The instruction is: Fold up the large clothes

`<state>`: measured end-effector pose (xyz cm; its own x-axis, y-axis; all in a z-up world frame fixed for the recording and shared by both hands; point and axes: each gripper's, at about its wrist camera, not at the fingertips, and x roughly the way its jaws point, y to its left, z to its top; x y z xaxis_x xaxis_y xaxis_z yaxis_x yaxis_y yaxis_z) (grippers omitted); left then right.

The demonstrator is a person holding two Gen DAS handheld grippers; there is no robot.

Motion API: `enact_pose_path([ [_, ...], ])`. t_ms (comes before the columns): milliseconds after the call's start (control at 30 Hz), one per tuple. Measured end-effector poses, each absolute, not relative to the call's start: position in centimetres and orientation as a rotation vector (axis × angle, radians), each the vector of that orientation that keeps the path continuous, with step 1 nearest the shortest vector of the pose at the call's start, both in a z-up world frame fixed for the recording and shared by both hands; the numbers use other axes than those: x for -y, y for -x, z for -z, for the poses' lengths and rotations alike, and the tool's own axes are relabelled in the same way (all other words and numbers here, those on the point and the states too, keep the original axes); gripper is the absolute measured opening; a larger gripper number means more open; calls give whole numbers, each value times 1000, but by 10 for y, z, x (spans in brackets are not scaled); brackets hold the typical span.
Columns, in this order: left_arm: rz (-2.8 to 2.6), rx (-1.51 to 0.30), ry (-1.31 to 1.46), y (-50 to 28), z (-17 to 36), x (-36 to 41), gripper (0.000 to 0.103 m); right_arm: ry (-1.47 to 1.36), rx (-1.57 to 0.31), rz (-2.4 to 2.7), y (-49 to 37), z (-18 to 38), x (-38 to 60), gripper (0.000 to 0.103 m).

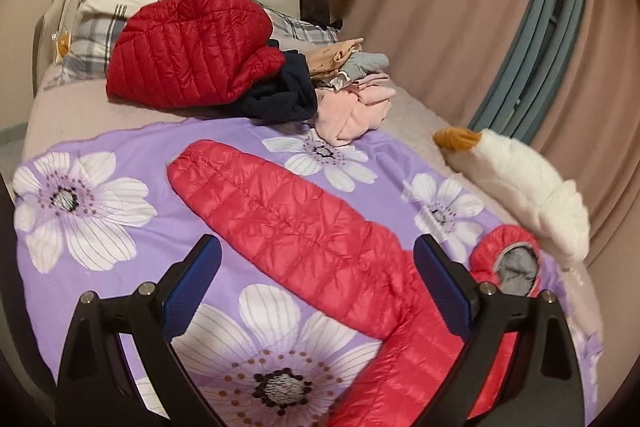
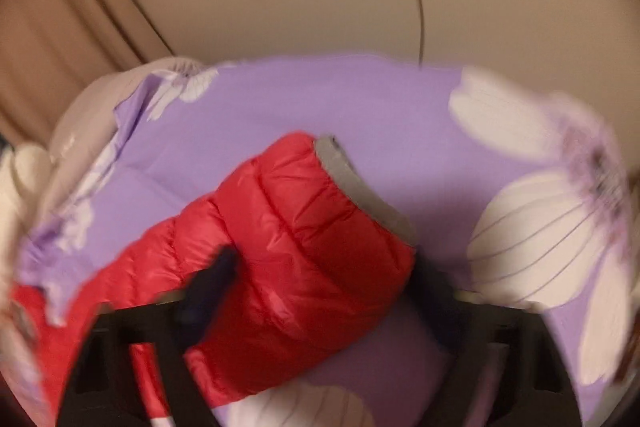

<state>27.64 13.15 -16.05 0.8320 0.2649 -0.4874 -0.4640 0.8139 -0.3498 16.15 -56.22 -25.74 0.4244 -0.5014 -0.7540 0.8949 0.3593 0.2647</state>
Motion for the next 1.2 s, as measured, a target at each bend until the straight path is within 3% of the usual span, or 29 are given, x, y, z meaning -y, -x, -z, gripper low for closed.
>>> enact_pose_path([
  [67, -439, -432, 430, -275, 159, -130, 93, -731, -590, 933, -166, 248, 548, 21],
  [133, -458, -405, 407, -269, 156, -131, 93, -739, -531, 911, -168, 230, 535, 15],
  [333, -466, -372, 382, -257, 148, -139, 93, -577, -393, 727, -219, 132, 449, 13],
  [533, -493, -357, 401, -244, 147, -155, 93, -435, -368, 335, -316, 57, 281, 12],
  [667, -535, -371, 387, -237, 147, -169, 93, -312, -420, 137, -360, 60, 149, 12],
  [867, -566, -375, 372, -222, 147, -192, 93, -216, -624, 1, -408, 121, 41, 12],
  [933, -554, -389, 378, -221, 148, -199, 93, -135, -677, -30, -412, 139, 29, 20],
  [1000, -532, -411, 381, -225, 151, -203, 93, -66, -693, -60, -407, 142, 20, 56],
  [1067, -530, -409, 399, -229, 154, -206, 94, -19, -652, -77, -397, 129, 25, 78],
  [1200, -540, -410, 445, -239, 161, -208, 94, 50, -537, -39, -373, 105, 62, 84],
])
